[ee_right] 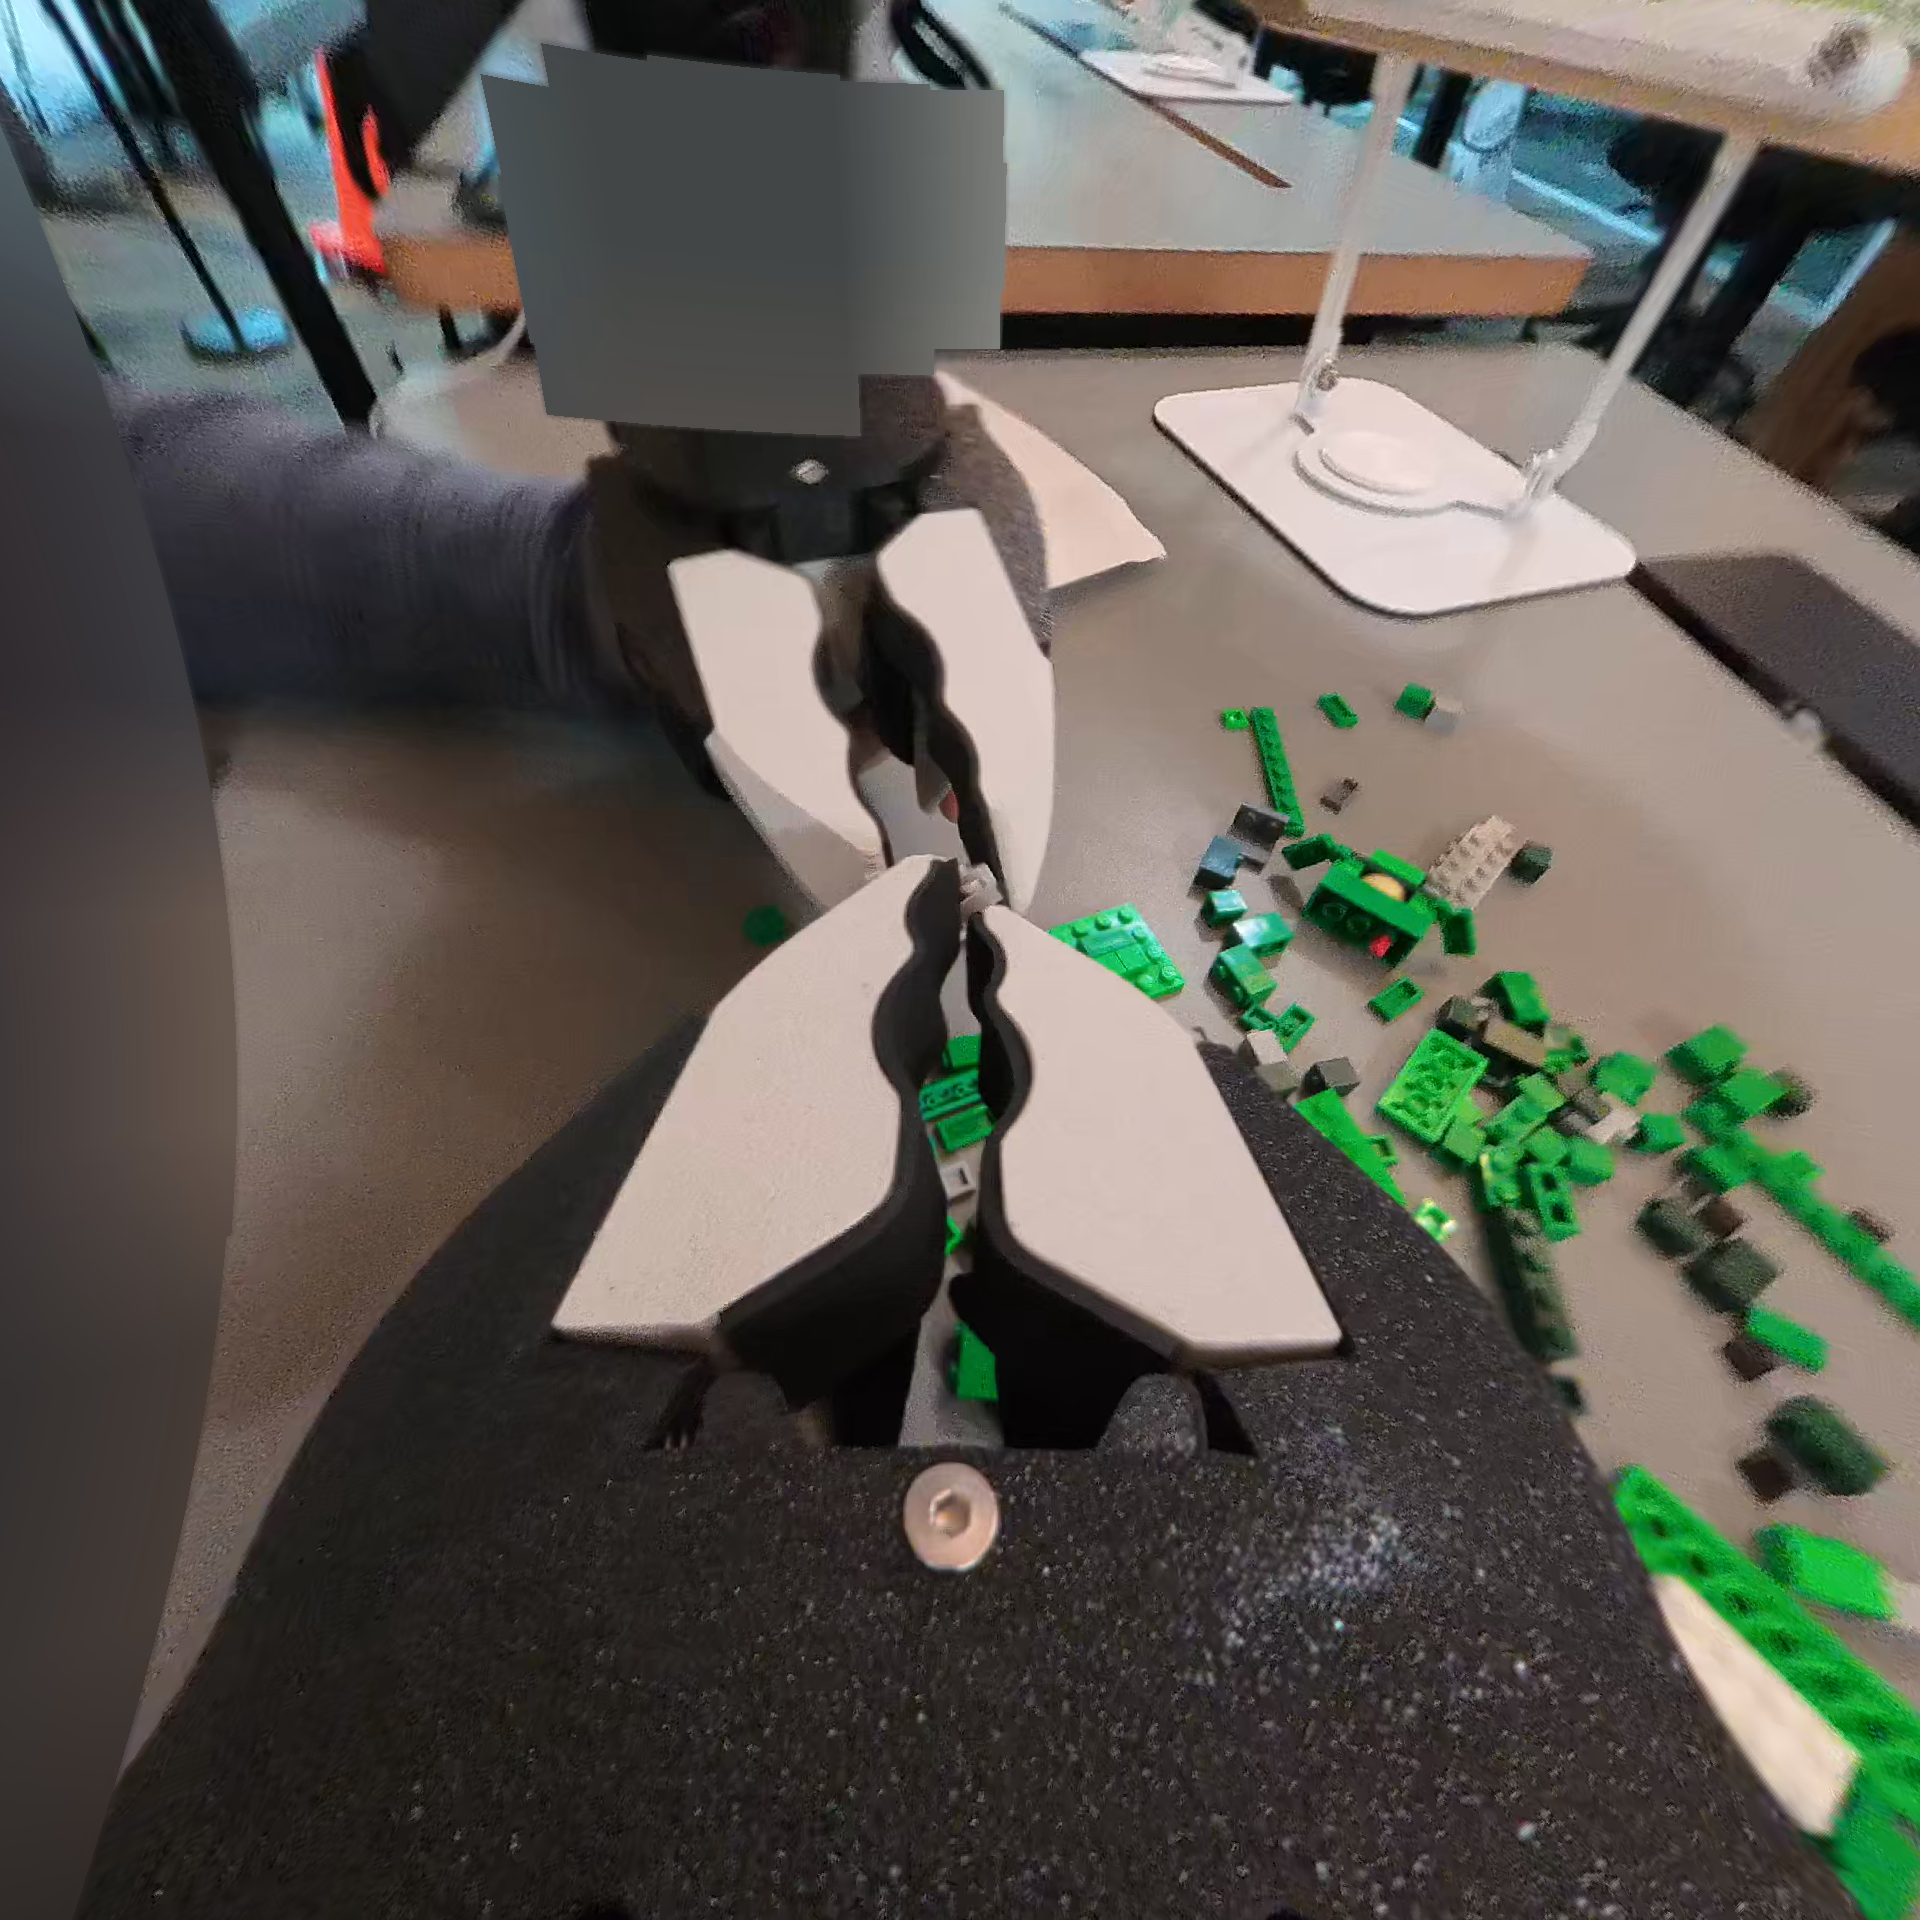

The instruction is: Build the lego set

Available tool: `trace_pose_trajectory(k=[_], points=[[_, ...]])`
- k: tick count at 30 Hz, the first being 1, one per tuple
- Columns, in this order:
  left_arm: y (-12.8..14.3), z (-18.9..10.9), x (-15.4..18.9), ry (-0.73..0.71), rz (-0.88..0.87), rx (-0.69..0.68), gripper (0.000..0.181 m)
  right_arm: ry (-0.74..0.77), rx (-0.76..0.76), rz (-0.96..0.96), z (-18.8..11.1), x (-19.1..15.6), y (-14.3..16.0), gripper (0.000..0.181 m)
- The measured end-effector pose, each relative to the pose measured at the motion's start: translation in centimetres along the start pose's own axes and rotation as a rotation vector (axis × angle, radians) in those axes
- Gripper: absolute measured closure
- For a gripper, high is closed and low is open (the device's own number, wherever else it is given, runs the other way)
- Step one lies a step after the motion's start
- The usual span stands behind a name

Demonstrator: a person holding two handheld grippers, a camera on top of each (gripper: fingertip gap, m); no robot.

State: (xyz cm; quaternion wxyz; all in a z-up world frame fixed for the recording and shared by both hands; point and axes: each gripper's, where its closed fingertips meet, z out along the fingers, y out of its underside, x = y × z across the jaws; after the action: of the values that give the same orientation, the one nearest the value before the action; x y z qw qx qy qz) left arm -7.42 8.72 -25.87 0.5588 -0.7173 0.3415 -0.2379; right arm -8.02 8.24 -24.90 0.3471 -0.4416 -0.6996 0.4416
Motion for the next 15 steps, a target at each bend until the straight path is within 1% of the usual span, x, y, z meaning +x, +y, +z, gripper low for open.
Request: trace_pose_trajectory(k=[1,3,5,6,8,9,10,12,13,15], points=[[0.3,0.1,0.3,0.044,-0.042,-0.007,0.164,0.005,-0.006,-0.065,-0.2,-0.2,0.0,0.181],[0.0,0.0,1.0,0.132,-0.127,0.032,0.163,-0.001,-0.004,-0.135,-0.4,-0.6,-0.2,0.181],[0.2,0.0,1.5,0.183,-0.168,0.019,0.163,0.043,-0.044,-0.239,-0.8,-0.1,0.3,0.181],[0.1,0.0,1.5,0.194,-0.190,0.026,0.164,0.049,-0.060,-0.263,-0.9,0.0,0.6,0.181],[-0.3,-0.1,1.3,0.176,-0.180,0.056,0.163,0.032,-0.073,-0.234,-0.7,-0.1,1.0,0.181],[-0.3,-0.1,0.9,0.142,-0.159,0.051,0.163,0.023,-0.070,-0.201,-0.5,-0.1,1.2,0.181],[0.0,-0.2,0.0,0.066,-0.103,0.035,0.164,0.019,-0.050,-0.145,-0.3,0.0,1.1,0.181],[0.2,-0.5,-1.7,-0.119,0.070,-0.011,0.163,0.006,0.026,0.029,-0.1,0.5,0.4,0.181],[0.2,-0.6,-2.0,-0.178,0.154,-0.038,0.163,-0.009,0.075,0.131,0.0,0.6,-0.1,0.180],[0.0,-0.8,-2.9,-0.305,0.281,-0.075,0.163,-0.037,0.166,0.309,0.2,1.0,-0.8,0.171]])
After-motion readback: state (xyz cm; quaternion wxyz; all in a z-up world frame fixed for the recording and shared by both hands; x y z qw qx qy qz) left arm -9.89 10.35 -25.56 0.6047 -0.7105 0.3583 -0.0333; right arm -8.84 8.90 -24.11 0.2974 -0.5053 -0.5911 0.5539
